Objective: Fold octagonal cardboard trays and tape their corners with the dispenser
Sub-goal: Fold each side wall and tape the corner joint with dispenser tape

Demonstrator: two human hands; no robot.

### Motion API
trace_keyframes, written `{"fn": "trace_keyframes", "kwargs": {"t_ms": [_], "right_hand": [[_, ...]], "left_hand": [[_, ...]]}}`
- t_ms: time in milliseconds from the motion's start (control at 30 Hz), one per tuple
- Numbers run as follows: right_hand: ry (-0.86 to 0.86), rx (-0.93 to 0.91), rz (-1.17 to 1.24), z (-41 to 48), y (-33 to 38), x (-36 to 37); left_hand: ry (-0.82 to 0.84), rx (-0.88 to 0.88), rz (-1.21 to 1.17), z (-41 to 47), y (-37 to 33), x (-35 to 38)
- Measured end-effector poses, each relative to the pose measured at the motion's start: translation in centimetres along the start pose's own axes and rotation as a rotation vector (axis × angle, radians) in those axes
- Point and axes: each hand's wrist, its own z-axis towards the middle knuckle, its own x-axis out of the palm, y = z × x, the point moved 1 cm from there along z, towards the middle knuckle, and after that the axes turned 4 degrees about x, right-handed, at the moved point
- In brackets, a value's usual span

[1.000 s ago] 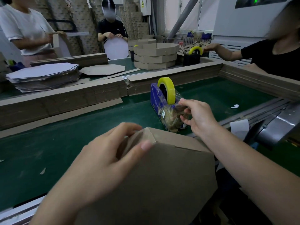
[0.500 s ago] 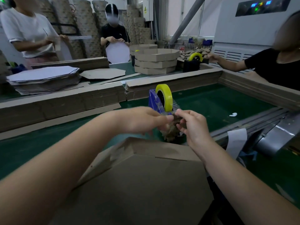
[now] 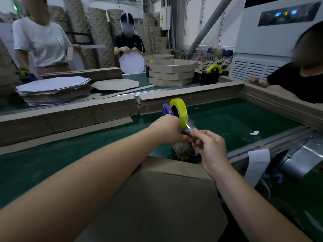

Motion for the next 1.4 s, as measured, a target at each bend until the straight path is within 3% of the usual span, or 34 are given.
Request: {"fn": "trace_keyframes", "kwargs": {"t_ms": [600,733,867,933,1067,1267,1400], "right_hand": [[0.052,-0.081,-0.011,0.3,-2.3,-1.9],[0.022,-0.126,-0.198,0.3,-2.6,-2.6],[-0.086,-0.235,-0.643,-0.1,-2.3,-4.0],[-0.089,-0.279,-0.684,-1.0,-1.8,-4.8],[0.073,-0.374,-0.595,-2.7,2.3,-3.6],[0.658,-0.301,-0.478,-6.9,7.4,3.3],[0.875,-0.27,-0.605,-8.1,8.7,5.9]], "left_hand": [[-0.057,-0.025,-0.101,-0.1,0.4,0.7],[-0.06,-0.017,-0.088,0.0,0.5,0.8],[-0.046,-0.021,-0.115,-0.1,0.5,0.8],[-0.01,-0.028,-0.11,-0.2,0.5,0.5],[0.08,-0.032,-0.168,-1.9,1.4,-2.5],[-0.023,-0.092,-0.302,-11.3,4.4,-9.1],[-0.113,-0.137,-0.379,-20.9,4.3,-7.9]]}}
